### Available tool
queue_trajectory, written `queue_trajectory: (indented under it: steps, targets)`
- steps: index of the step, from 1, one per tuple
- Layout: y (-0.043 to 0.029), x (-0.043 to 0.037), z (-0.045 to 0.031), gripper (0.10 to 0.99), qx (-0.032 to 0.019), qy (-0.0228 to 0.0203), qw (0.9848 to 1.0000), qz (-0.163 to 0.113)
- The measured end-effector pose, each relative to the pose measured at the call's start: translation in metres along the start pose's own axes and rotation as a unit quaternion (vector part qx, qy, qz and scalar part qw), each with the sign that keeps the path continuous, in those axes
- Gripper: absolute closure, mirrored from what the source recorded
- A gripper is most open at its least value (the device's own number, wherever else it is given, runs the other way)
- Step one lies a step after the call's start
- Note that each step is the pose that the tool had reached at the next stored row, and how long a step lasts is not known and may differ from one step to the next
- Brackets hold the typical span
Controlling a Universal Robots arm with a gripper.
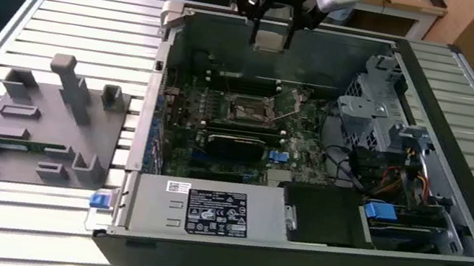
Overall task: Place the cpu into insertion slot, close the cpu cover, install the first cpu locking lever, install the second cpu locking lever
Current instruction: 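Place the cpu into insertion slot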
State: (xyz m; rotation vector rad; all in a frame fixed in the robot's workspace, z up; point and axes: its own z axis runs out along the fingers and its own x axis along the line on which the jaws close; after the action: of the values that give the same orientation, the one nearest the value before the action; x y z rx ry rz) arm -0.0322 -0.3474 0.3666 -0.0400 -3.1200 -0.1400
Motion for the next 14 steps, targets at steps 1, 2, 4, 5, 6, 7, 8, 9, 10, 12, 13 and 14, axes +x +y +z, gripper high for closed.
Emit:
queue_trajectory:
  steps: [1, 2, 4, 5, 6, 7, 8, 9, 10, 12, 13, 14]
  targets:
    - [0.0, 0.0, 0.0, 0.545, 0.0, 0.0, 1.0, 0.0]
    - [0.0, 0.0, 0.0, 0.545, 0.0, 0.0, 1.0, 0.0]
    - [0.0, 0.0, 0.0, 0.545, 0.0, 0.0, 1.0, 0.0]
    - [0.0, 0.0, 0.0, 0.545, 0.0, 0.0, 1.0, 0.0]
    - [0.0, 0.0, 0.0, 0.545, 0.0, -0.0001, 1.0, 0.001]
    - [0.0, 0.0, 0.0, 0.545, -0.0001, -0.0003, 1.0, 0.003]
    - [0.0, -0.0001, 0.0, 0.545, -0.0001, -0.0004, 1.0, 0.005]
    - [0.0, 0.0, 0.0, 0.545, -0.0001, -0.0007, 1.0, 0.008]
    - [0.0, 0.0, 0.0, 0.545, -0.0001, -0.0011, 0.9999, 0.012]
    - [0.0, 0.0, 0.0001, 0.545, 0.0002, -0.0022, 0.9997, 0.024]
    - [0.0, 0.0, 0.0001, 0.545, 0.0002, -0.0028, 0.9995, 0.031]
    - [0.0, 0.0, 0.0001, 0.545, 0.0001, -0.0034, 0.9993, 0.038]
